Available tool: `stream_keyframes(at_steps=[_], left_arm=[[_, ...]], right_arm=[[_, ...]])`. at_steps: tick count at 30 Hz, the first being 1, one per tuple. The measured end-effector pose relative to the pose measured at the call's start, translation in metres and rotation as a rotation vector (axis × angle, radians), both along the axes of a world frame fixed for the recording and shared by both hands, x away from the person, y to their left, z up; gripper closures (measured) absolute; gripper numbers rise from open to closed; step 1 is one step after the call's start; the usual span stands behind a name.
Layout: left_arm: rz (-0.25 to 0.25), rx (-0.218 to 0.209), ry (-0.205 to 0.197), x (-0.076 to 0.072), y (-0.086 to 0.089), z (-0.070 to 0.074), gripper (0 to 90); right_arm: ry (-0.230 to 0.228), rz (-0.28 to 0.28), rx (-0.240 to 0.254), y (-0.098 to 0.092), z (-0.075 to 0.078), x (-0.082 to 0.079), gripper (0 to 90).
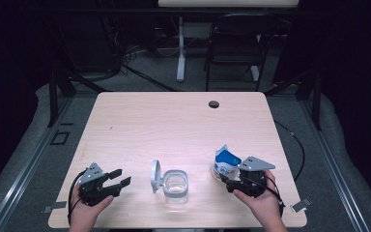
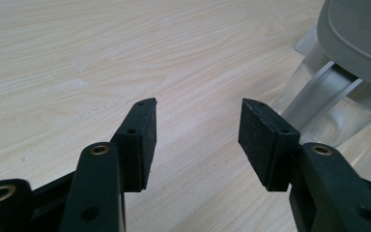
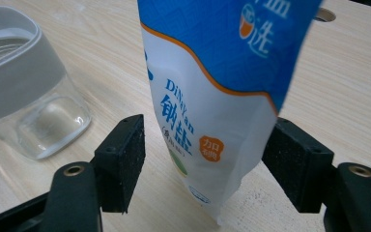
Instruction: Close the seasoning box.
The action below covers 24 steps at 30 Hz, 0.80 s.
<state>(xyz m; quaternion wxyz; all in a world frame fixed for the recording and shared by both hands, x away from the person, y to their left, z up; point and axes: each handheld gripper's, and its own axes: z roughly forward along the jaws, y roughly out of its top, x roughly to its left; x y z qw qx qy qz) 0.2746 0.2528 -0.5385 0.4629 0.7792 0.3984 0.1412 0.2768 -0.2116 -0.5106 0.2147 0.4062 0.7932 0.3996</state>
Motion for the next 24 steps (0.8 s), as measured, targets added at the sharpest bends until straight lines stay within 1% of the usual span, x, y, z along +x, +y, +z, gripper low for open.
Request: stream_keyframes(at_steps=[2,6,7,11,12,14,16,19,21,24], left_arm=[[0.012,-0.008,-0.004,0.0002,0.0006,-0.0002,48.7],[0.016,-0.01,-0.003,0.0008,0.0019,-0.0002,48.7],[0.016,-0.006,-0.001,0.0009,0.0022,-0.0002,48.7],[0.018,-0.006,0.0,0.0011,0.0023,-0.0006,48.7],[0.017,-0.004,0.008,0.0011,0.0027,-0.0005,48.7],[0.014,-0.006,0.006,0.0014,0.0028,-0.001,48.7],[0.015,-0.006,0.004,0.0017,0.0027,-0.0017,48.7],[0.014,-0.004,0.005,0.0018,0.0028,-0.0019,48.7],[0.014,0.002,0.014,0.0017,0.0034,-0.0014,48.7],[0.016,-0.002,0.011,0.0019,0.0032,-0.0023,48.7]], right_arm=[[0.003,-0.002,0.011,0.0007,-0.0024,0.0009,32.2],[-0.001,-0.005,0.011,0.0026,-0.007,0.0026,32.2],[0.006,0.0,-0.003,0.0022,-0.0071,0.003,32.2],[-0.009,-0.003,0.004,0.0031,-0.0098,0.0036,32.2],[-0.008,-0.005,0.013,0.003,-0.0101,0.0034,32.2],[-0.007,-0.005,0.022,0.0026,-0.0101,0.0035,32.2],[0.007,0.004,0.059,-0.0003,-0.0098,0.0054,32.1],[0.014,0.011,0.073,-0.0022,-0.009,0.0068,32.1],[0.026,0.013,0.084,-0.003,-0.0092,0.0083,32.1],[0.036,0.017,0.082,-0.003,-0.0097,0.0105,31.6]])
